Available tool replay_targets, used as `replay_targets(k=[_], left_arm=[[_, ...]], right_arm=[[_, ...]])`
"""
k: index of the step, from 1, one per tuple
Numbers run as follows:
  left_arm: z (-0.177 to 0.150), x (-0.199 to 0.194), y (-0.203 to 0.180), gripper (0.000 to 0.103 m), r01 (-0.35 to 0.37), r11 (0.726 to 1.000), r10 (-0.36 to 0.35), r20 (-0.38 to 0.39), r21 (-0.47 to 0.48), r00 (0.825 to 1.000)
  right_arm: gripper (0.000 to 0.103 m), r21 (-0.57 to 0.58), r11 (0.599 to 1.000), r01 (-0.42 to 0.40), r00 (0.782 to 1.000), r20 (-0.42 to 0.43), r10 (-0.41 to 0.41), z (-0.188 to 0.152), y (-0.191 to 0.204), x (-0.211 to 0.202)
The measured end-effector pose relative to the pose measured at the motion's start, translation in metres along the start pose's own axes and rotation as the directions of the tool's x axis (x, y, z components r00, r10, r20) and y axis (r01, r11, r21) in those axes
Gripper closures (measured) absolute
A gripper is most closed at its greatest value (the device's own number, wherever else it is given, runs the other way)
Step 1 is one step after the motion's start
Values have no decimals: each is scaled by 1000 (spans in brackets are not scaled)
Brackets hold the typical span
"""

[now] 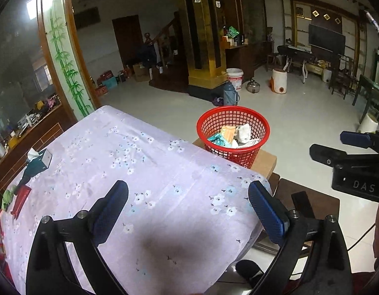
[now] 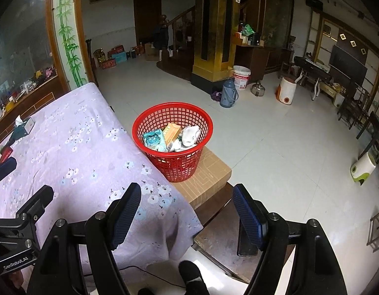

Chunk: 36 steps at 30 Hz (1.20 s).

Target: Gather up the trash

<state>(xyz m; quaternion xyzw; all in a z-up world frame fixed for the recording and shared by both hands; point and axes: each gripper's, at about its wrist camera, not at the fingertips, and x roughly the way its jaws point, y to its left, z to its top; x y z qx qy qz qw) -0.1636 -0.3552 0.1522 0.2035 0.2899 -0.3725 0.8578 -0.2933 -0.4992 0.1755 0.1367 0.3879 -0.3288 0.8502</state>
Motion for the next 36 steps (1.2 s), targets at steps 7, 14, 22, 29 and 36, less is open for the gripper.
replay_targets(k=[7,14,22,29,36], left_arm=[[2,2,2,6,-2,1000,2,-4,-31,1000],[2,4,-7,6,8,1000,-8,-10,-23,1000],[2,4,-9,6,11,1000,-11,-13,-22,1000],[2,4,-11,6,13,1000,-13,-12,-20,1000],[1,4,-12,6,14,1000,-14,-12,-21,1000]], right_arm=[[22,0,1000,-2,1000,-9,2,0,-4,2],[22,-1,1000,-3,1000,-16,3,-2,-9,4],[22,-1,1000,-7,1000,-22,7,-3,-13,6],[22,-1,1000,-7,1000,-23,7,-3,-13,7],[22,1,1000,-8,1000,-26,8,-4,-12,8]])
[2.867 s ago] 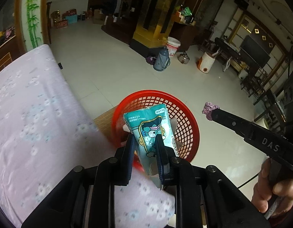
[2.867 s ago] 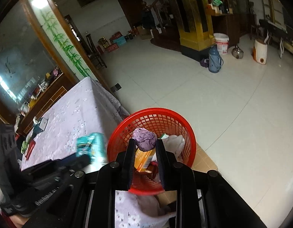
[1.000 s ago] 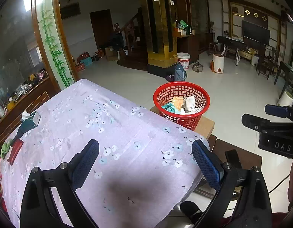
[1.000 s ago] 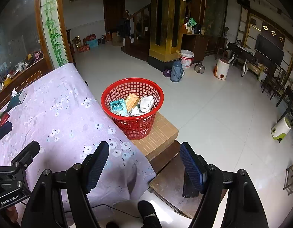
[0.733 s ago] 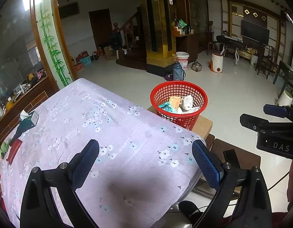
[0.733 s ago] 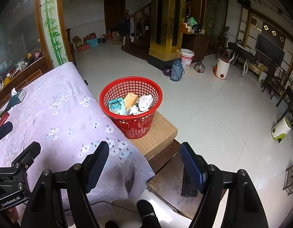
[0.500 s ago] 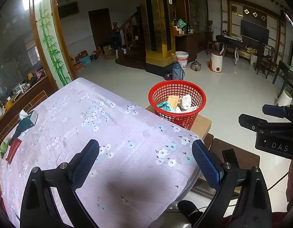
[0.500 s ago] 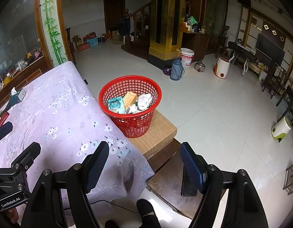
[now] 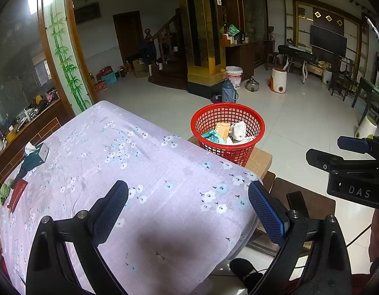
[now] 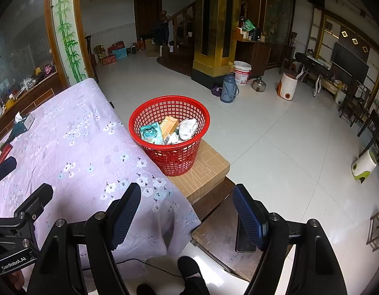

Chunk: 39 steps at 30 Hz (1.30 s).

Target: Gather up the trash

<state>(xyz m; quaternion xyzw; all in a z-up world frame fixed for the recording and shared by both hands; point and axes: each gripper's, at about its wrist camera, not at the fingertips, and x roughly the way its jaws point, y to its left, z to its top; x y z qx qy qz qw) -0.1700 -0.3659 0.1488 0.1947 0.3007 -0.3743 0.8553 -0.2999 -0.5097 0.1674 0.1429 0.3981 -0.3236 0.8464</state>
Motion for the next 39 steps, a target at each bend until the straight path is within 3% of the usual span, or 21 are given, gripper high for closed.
replay_targets(k=[39], left_arm=[[-6,-3,-6,6,14,1000,-14,0,10,1000]], right_arm=[[22,7,1000,5,1000,-6,-5,-4,-1,-3]])
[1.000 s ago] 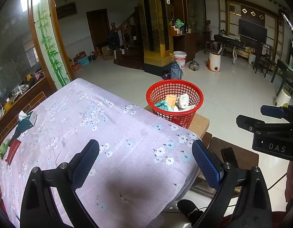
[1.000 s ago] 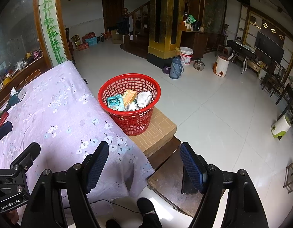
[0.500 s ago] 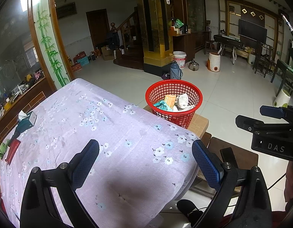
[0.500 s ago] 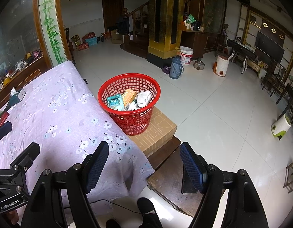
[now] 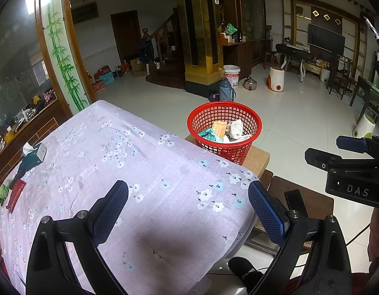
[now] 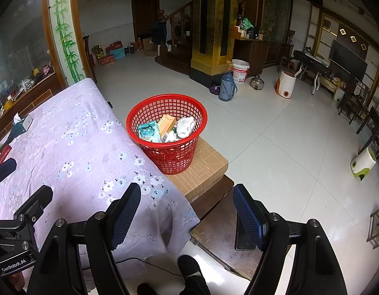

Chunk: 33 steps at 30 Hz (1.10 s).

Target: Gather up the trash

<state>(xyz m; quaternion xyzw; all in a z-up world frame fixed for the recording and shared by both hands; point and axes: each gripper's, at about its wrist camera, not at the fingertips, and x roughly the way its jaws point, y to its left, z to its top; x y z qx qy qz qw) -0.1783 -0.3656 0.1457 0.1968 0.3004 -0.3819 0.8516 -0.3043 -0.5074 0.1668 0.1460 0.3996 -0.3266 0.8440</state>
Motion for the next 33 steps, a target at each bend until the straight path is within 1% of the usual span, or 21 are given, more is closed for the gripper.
replay_targets(k=[13,19,24,28,31,33], left_arm=[[0,1,2,6,2,1000,-2,-1,-1,1000],[-4,2,4,6,-2,1000,2,-17,-22,1000],[-18,1,23,6,-54,995,50,-45,-86,998],[-35,-1,57,6,-113,980,101,-84,-165,991],[-53,-9,86,6,-177,955,153,-116,-240,981],[-70,-20,108,6,-230,927,196,-140,-296,970]], right_arm=[[22,-3,1000,2,1000,-9,-2,-3,0,-1],[22,2,1000,2,1000,-18,-2,-3,-1,2],[22,5,1000,0,999,-45,0,0,6,15],[22,-48,998,-36,996,-85,32,1,31,32],[22,-118,990,-77,993,-103,65,0,64,42],[22,-166,980,-110,989,-118,91,-1,88,49]])
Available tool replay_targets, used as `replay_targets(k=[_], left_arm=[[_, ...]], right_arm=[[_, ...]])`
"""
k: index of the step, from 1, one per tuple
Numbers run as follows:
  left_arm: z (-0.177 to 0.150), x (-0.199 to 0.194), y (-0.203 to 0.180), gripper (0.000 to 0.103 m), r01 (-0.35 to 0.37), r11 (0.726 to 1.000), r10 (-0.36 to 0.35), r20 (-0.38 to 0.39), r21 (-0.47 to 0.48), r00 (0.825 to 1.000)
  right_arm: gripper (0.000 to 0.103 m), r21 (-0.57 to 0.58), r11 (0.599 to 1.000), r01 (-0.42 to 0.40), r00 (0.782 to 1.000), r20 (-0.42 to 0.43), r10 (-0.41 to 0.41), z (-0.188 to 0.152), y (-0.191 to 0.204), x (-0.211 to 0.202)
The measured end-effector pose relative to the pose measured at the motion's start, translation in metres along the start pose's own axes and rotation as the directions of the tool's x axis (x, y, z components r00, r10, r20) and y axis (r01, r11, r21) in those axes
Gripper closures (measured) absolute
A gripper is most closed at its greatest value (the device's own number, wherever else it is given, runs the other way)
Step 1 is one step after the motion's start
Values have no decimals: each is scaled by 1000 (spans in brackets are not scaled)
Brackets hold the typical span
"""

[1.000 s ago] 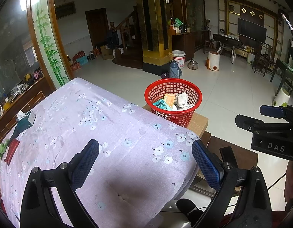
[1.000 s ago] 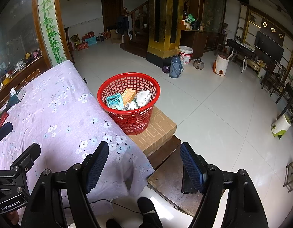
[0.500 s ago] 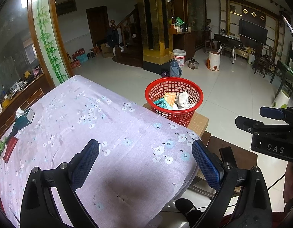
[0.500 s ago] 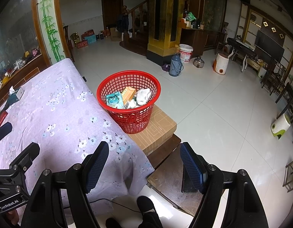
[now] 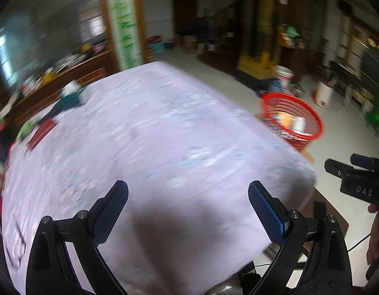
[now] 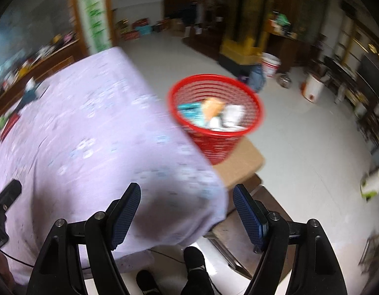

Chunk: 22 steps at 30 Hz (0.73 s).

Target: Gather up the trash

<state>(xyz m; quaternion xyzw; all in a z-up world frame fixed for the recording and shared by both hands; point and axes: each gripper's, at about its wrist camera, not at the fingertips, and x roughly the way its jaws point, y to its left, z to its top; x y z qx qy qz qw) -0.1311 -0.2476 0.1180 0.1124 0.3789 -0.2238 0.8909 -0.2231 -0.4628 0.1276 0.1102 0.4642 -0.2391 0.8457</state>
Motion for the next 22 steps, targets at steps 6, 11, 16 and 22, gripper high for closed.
replay_targets(k=[6,11,16,22], left_arm=[[-29,-5,91,6,-147,974,138,-63,-174,988],[-68,-3,171,6,-264,917,224,-160,-300,961],[-95,9,220,6,-298,887,230,-223,-353,947],[-95,32,246,6,-280,881,203,-229,-382,952]], right_arm=[[22,-179,978,-105,994,-53,97,1,85,26],[22,-288,934,-211,976,-108,187,1,163,47],[22,-301,916,-266,963,-133,236,5,218,73],[22,-255,934,-249,967,-115,227,14,242,102]])
